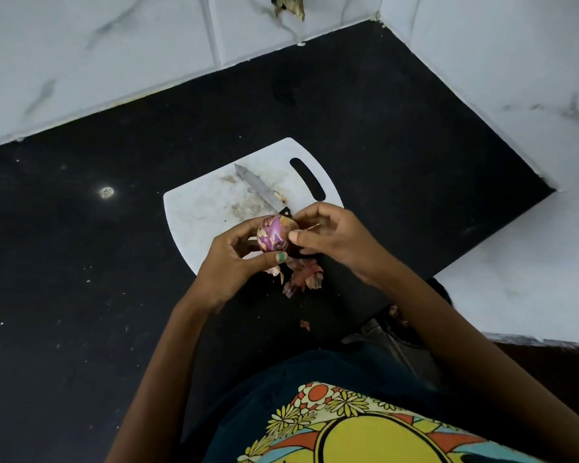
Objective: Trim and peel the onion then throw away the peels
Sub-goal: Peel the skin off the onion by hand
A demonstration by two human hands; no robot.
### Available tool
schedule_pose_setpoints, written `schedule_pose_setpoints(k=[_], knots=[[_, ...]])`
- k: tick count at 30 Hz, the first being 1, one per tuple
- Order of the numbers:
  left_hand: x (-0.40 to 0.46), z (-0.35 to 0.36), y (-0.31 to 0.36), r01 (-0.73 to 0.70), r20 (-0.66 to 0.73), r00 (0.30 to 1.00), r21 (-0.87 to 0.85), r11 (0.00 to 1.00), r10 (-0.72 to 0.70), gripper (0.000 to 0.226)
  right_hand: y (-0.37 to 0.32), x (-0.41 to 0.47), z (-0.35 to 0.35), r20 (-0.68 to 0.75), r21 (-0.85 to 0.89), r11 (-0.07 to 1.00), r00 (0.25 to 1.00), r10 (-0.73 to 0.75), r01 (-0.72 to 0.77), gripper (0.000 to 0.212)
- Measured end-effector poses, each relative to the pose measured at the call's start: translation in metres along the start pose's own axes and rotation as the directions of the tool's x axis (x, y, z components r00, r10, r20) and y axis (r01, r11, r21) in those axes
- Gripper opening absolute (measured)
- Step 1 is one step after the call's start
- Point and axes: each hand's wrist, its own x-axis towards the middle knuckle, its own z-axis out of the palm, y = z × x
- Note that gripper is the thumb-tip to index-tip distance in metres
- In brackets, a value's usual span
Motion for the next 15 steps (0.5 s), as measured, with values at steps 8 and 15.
schedule_pose_setpoints(k=[8,15], knots=[[0.004,-0.012,0.002,0.009,0.057,0.998,0.116,0.993,-0.016,0.048,-0.013,0.006,0.004,0.009,-0.321,0.936,0.988,-0.152,0.147,0.020],[0.002,-0.016,0.001,0.048,0.068,0.996,0.071,0.996,-0.053,0.051,-0.014,0.013,0.001,0.005,-0.373,0.912,0.983,-0.181,0.170,0.016]])
